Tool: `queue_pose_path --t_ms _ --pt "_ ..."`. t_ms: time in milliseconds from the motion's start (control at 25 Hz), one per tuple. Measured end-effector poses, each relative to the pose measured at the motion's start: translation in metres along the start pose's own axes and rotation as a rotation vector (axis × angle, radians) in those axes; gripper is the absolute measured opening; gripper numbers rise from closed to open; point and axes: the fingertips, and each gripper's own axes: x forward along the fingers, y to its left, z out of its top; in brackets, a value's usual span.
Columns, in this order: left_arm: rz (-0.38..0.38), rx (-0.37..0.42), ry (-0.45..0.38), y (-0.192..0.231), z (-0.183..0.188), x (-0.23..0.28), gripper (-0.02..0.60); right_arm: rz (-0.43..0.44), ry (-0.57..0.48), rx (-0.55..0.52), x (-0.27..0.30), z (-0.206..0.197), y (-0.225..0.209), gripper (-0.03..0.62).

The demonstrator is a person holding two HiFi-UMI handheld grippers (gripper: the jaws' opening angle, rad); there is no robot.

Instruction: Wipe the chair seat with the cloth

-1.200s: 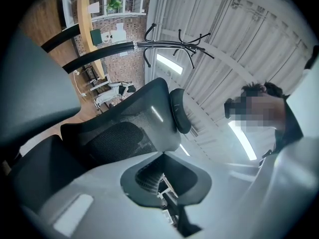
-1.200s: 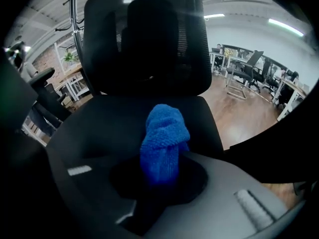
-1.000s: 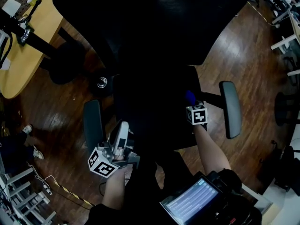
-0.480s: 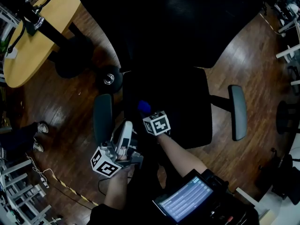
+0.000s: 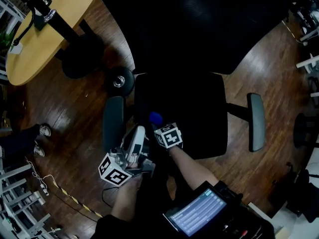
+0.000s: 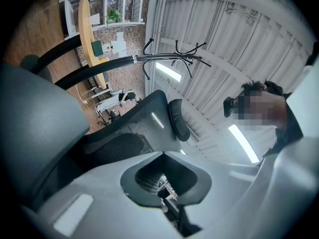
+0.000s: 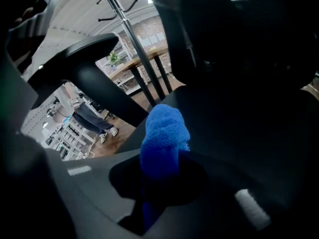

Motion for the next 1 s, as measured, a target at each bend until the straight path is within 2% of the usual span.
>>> queue_pose_path --t_ms 320,480,680,1000 --pt "-0.026 -0.009 0.035 -0.003 -0.015 0.018 -0.008 -0.255 -0.008 0.154 -0.103 -0.050 -0.147 0.049" --pt "-0.034 -0.018 0.056 -0.005 -0.025 0.026 -0.008 -0.402 0.010 0.161 -0.168 -0.072 -0.207 0.049" --pt "-0.046 -0.026 0.071 -0.010 -0.032 0.032 -0.008 -0.443 -0.055 0.205 -0.197 -0.070 -0.227 0.048" --pt "-0.048 -0.021 0.061 -0.015 -0.030 0.028 -0.008 -0.480 -0.051 0.207 -0.196 -0.079 -0.230 0.048"
